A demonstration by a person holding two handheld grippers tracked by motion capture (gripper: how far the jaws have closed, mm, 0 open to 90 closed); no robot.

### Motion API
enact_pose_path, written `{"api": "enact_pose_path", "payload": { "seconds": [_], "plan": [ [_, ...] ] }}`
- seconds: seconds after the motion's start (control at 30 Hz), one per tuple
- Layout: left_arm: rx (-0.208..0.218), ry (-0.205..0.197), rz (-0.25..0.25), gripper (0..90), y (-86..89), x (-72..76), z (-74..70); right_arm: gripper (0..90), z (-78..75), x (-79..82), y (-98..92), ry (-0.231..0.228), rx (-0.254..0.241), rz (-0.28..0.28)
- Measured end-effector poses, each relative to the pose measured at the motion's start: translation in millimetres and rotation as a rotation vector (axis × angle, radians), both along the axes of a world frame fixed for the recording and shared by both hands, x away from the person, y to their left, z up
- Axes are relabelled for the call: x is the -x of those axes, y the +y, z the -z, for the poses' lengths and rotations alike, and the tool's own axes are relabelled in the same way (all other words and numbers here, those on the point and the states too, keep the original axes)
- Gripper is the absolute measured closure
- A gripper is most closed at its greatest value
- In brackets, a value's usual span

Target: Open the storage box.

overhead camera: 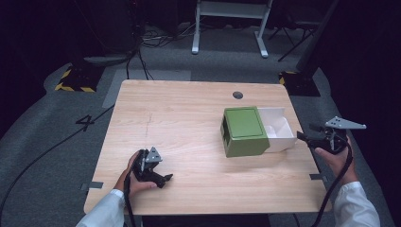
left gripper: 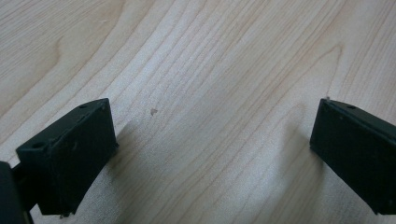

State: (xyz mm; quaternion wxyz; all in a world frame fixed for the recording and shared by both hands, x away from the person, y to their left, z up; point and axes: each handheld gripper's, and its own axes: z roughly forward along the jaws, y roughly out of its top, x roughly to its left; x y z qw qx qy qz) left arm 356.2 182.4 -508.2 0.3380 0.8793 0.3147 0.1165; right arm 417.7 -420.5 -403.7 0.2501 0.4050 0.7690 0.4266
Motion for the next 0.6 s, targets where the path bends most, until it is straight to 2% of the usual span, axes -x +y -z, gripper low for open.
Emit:
{"api": "enact_pose_path", "payload": {
  "seconds": [0.23, 0.6],
  "plan": [
    [-0.001, 0.000, 0.001, 0.5, 0.2, 0.6, -0.1, 25.7, -0.1, 16.5, 9.1, -0.005, 0.009, -0.049],
    [0.000, 0.000, 0.001, 0.5, 0.2, 0.7, -0.1, 23.5, 10.7, 39.9, 26.4, -0.008, 0.050, -0.117]
  ]
}}
